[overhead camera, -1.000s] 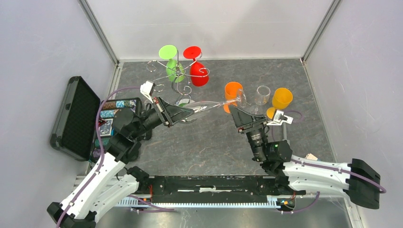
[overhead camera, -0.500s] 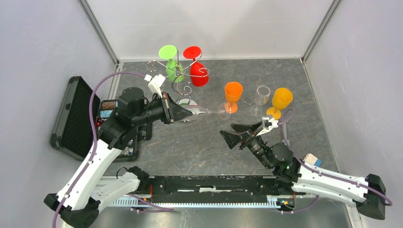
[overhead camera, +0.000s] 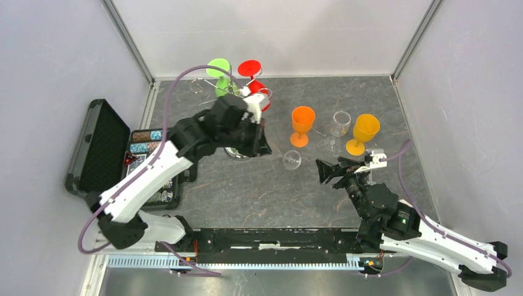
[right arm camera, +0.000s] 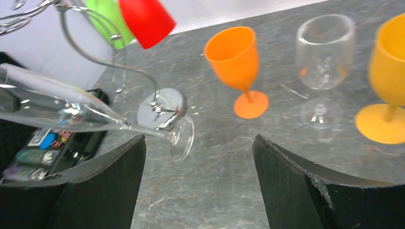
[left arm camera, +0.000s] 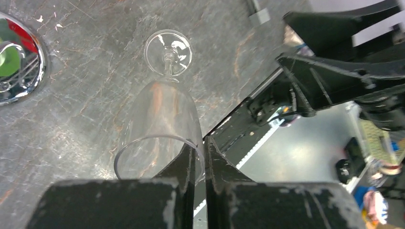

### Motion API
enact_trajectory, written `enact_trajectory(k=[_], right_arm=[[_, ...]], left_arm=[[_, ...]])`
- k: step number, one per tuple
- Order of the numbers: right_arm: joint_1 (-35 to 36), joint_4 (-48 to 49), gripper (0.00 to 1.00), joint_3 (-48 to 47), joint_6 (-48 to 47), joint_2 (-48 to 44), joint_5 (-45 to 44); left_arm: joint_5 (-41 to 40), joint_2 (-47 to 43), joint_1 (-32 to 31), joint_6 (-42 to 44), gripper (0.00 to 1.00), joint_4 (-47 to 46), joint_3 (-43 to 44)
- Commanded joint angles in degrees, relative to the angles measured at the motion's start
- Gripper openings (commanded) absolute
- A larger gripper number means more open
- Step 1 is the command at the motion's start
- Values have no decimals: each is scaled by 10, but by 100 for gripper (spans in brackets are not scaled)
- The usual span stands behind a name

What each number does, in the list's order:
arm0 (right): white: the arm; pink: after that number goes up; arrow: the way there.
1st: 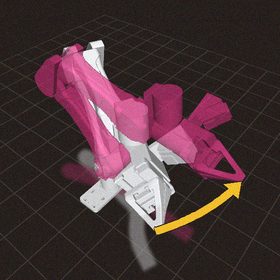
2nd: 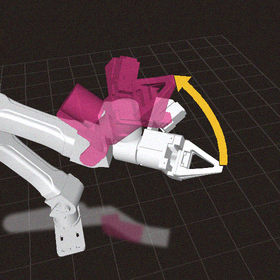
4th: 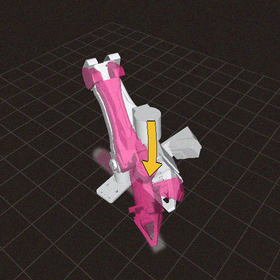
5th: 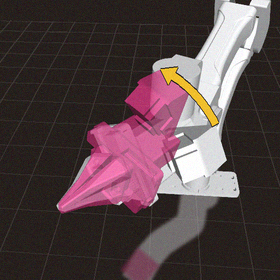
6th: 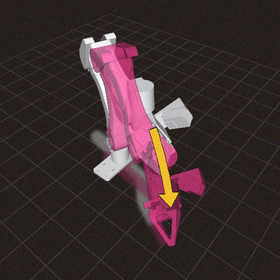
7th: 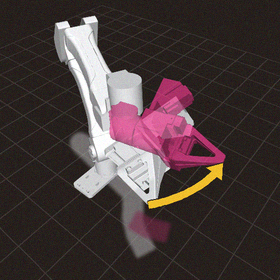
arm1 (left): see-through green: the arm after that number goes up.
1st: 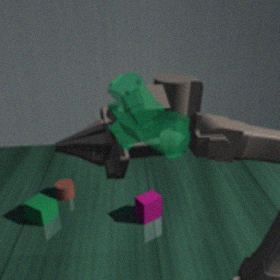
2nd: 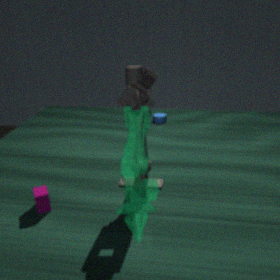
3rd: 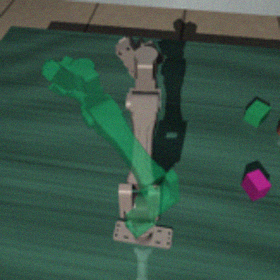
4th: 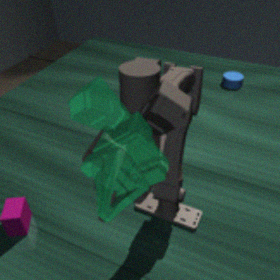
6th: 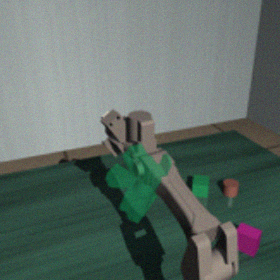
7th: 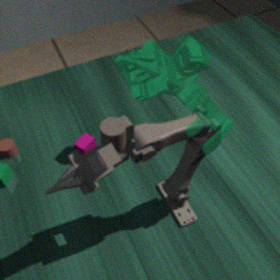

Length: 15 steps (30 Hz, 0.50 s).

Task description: Take the wine glass off the wine glass rack

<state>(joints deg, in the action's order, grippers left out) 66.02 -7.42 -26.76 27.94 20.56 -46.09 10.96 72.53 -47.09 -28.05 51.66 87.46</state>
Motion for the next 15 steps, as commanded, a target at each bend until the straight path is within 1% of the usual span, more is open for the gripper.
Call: enact_trajectory(k=[1, 2, 5, 11, 15], right_arm=[[3, -82, 86, -22, 1, -32, -93], [4, -90, 86, -21, 6, -40, -97], [4, -108, 85, -15, 21, -63, -107], [4, -140, 85, -4, 49, -98, -121], [3, -149, 84, -1, 59, -109, -124]], left_arm=[[-107, 100, -66, 63, 2, 76, 101], [-130, 129, -79, 66, 2, 92, 125], [-153, 198, -105, 80, 2, 128, 186], [-164, 308, -132, 98, 2, 164, 284], [-165, 368, -139, 104, 2, 182, 335]])
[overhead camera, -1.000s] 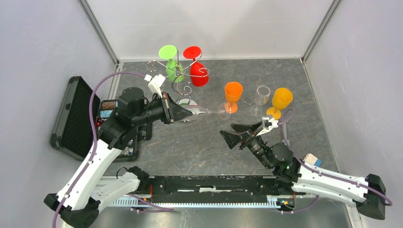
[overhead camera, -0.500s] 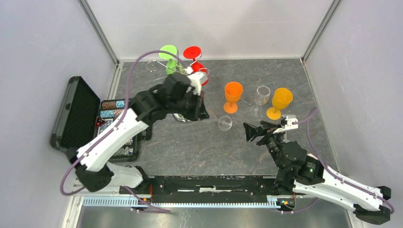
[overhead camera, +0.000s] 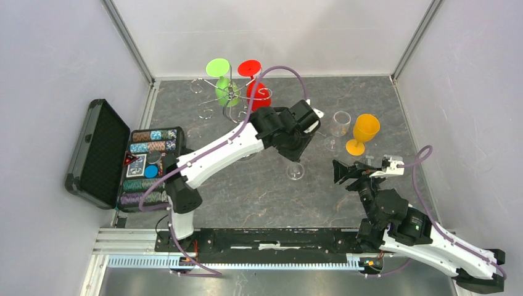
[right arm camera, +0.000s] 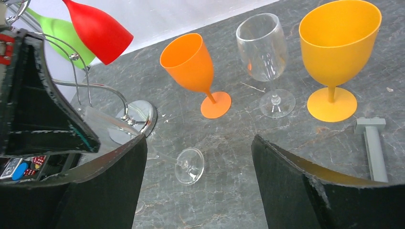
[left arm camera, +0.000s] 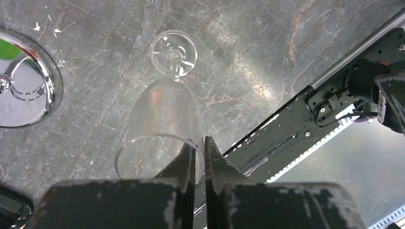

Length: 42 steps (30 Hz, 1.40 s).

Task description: Take the wine glass off the wine glass rack

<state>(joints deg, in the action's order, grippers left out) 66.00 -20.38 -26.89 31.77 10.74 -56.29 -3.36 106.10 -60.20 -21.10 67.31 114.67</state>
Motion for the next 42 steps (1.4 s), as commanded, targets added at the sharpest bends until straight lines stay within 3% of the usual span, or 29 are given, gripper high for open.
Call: enact_trajectory(k=[1, 5, 13, 20, 22, 30, 35, 38, 42], right_arm=[[4, -22, 84, 0, 23, -13, -22], [4, -32, 84, -1, 31, -16, -21], [4, -41, 84, -1, 40, -20, -21], [4, -44, 84, -2, 46, -21, -18], [4, -45, 84, -2, 47, -20, -16], [4, -45, 83, -5, 51, -22, -12], [4, -42, 84, -6, 51, -17, -9], [4, -38, 84, -7, 51, -13, -4], [4, -38, 84, -6, 54, -9, 0]], left_arm=[[-19, 46, -7, 37, 2, 27, 73], [-18, 84, -9, 40, 3, 35, 105], [-37, 110, -9, 46, 14, 33, 124], [-60, 90, -9, 52, 48, 24, 132], [-59, 77, -9, 55, 57, 13, 132], [-36, -21, -6, 86, 74, -76, 104], [-20, -93, 4, 107, 91, -133, 68], [-31, -131, 29, 110, 100, -157, 48], [-36, -204, 107, 92, 100, -200, 5]])
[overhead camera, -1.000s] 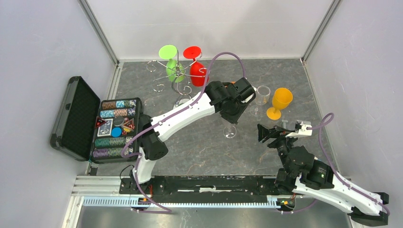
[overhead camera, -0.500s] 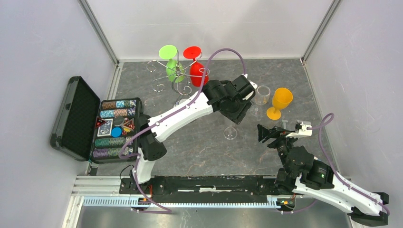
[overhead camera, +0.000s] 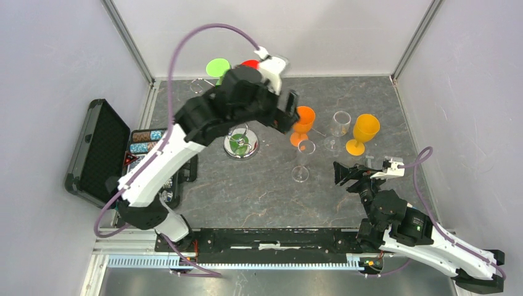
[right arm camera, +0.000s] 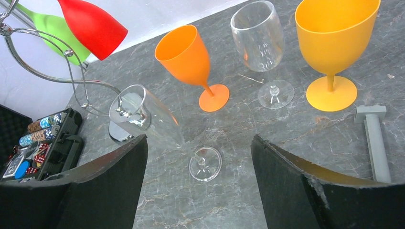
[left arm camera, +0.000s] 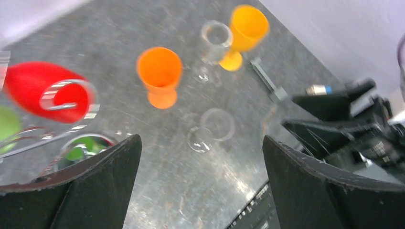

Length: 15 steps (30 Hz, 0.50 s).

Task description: Take the wine glass off the wine glass rack

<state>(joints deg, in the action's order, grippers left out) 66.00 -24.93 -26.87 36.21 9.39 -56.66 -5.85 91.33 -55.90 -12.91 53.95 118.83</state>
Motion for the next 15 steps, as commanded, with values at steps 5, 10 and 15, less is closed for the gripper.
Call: enact_trajectory(k=[5, 10, 15], right_arm=[[4, 16, 84, -6, 10, 9, 7], [4, 31, 84, -6, 11, 20, 20], [4, 49, 83, -7, 8, 35, 35]], left_arm=[[35, -146, 215, -53, 100, -132, -101], [143, -149, 386, -131, 92, -116, -104], [277, -96, 514, -202, 76, -134, -106]])
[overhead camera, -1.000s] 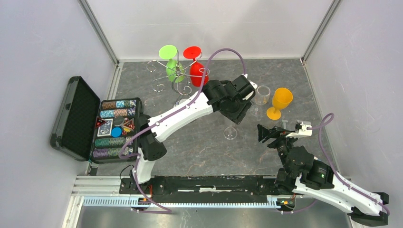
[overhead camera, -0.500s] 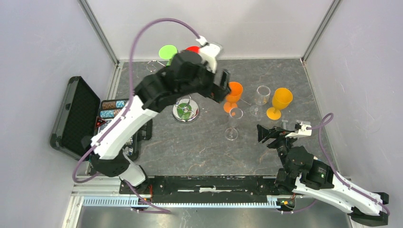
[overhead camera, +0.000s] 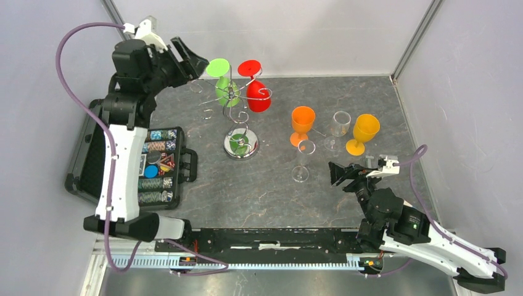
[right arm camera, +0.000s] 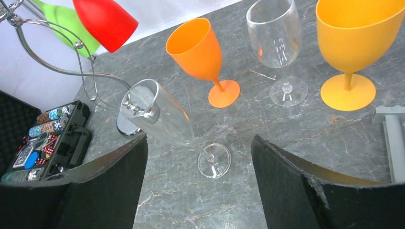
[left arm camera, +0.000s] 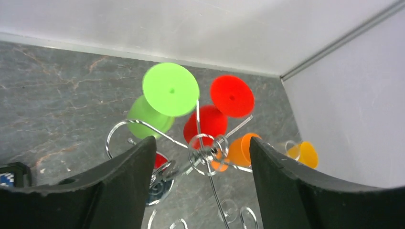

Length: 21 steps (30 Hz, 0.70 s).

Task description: Take the wine glass off the wine glass rack

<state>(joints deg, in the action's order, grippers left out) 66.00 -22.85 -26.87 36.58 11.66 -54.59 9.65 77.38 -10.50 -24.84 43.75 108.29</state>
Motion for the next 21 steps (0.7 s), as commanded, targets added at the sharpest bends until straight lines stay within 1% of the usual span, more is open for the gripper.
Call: enact_trajectory(k=[1, 3, 8, 12, 15, 21], right_arm=[[4, 30, 83, -8, 4, 16, 16], [4, 30, 83, -8, 4, 22, 18], [4, 30, 83, -7, 9, 26, 19], [4, 30, 83, -8, 9, 29, 18], [4, 30, 83, -8, 6, 32, 17], [4, 31, 83, -6, 9, 40, 17]], left_arm=[[128, 54, 69, -87, 75, -38, 1], [137, 76, 83, -97, 75, -52, 7], [146, 138, 95, -97, 75, -55, 52], [162, 188, 96, -74, 75, -42, 89], [169, 220, 96, -51, 74, -7, 125], [229, 239, 96, -42, 69, -2, 119]])
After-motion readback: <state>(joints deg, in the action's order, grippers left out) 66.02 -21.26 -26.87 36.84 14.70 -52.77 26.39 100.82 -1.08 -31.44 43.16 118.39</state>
